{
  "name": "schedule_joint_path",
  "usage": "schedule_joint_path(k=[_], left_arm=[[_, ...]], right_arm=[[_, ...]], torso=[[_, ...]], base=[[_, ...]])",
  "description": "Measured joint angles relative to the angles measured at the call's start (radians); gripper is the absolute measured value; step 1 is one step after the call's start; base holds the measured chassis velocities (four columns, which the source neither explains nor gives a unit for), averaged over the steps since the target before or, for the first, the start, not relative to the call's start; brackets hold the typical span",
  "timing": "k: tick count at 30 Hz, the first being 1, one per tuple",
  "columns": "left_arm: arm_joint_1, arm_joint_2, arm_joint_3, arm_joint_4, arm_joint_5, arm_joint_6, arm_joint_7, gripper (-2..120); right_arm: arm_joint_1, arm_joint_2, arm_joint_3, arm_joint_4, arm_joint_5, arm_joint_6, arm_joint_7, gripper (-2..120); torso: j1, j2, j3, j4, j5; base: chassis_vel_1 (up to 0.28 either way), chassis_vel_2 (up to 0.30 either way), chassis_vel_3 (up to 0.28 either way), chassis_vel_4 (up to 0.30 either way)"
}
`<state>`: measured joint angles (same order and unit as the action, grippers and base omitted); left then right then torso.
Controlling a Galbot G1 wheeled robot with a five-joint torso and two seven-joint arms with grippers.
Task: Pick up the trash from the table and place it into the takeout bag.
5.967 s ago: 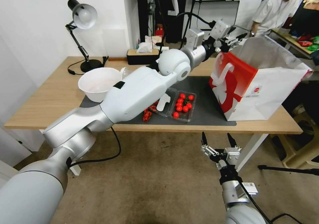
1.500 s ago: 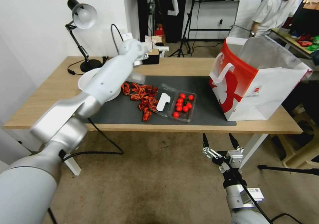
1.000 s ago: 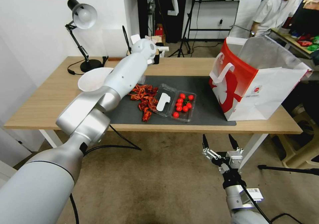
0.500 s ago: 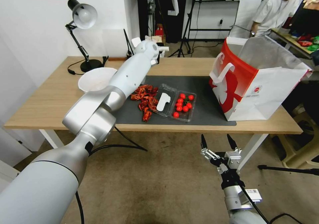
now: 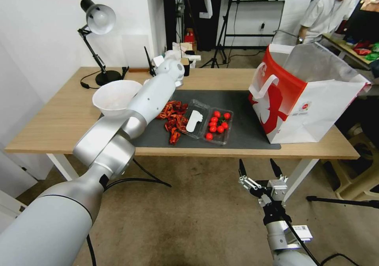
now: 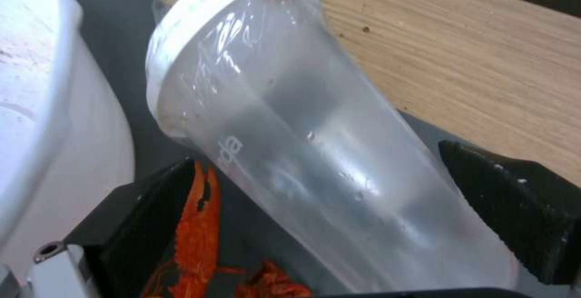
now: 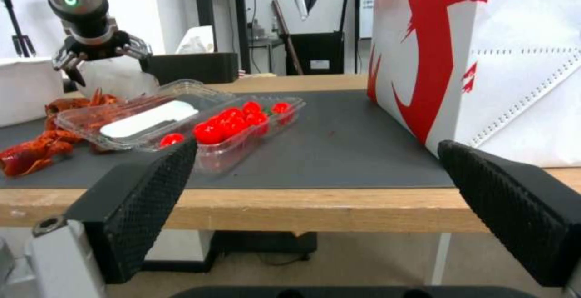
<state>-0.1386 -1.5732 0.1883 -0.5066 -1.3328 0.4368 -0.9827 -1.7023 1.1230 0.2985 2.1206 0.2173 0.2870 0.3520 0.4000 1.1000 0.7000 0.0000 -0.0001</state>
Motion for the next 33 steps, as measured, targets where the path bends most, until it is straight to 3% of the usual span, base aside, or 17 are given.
schedule_joint_path(k=[11, 21, 24, 33], left_arm=[[0.016, 0.002, -0.007, 0.001, -0.003, -0.001, 0.009, 100], [0.021, -0.001, -0.010, 0.002, -0.007, -0.009, 0.009, 70], [0.022, 0.000, -0.008, -0.001, -0.007, -0.011, 0.009, 53], [0.028, 0.007, -0.007, -0.030, -0.006, -0.022, 0.019, 35]], right_arm=[[-0.008, 0.002, -0.001, 0.005, -0.010, 0.000, 0.002, 100], [-0.015, 0.005, 0.000, 0.010, -0.014, 0.000, 0.004, 100], [-0.015, 0.006, -0.001, 0.011, -0.016, 0.000, 0.004, 100], [-0.014, 0.006, -0.002, 0.008, -0.016, 0.000, 0.004, 100]], torso=[[0.000, 0.000, 0.000, 0.0000, 0.0001], [0.000, 0.000, 0.000, 0.0000, 0.0001], [0.000, 0.000, 0.000, 0.0000, 0.0002], [0.000, 0.000, 0.000, 0.0000, 0.0000]], base=[[0.000, 0.000, 0.000, 0.000], [0.000, 0.000, 0.000, 0.000], [0.000, 0.000, 0.000, 0.000], [0.000, 0.000, 0.000, 0.000]])
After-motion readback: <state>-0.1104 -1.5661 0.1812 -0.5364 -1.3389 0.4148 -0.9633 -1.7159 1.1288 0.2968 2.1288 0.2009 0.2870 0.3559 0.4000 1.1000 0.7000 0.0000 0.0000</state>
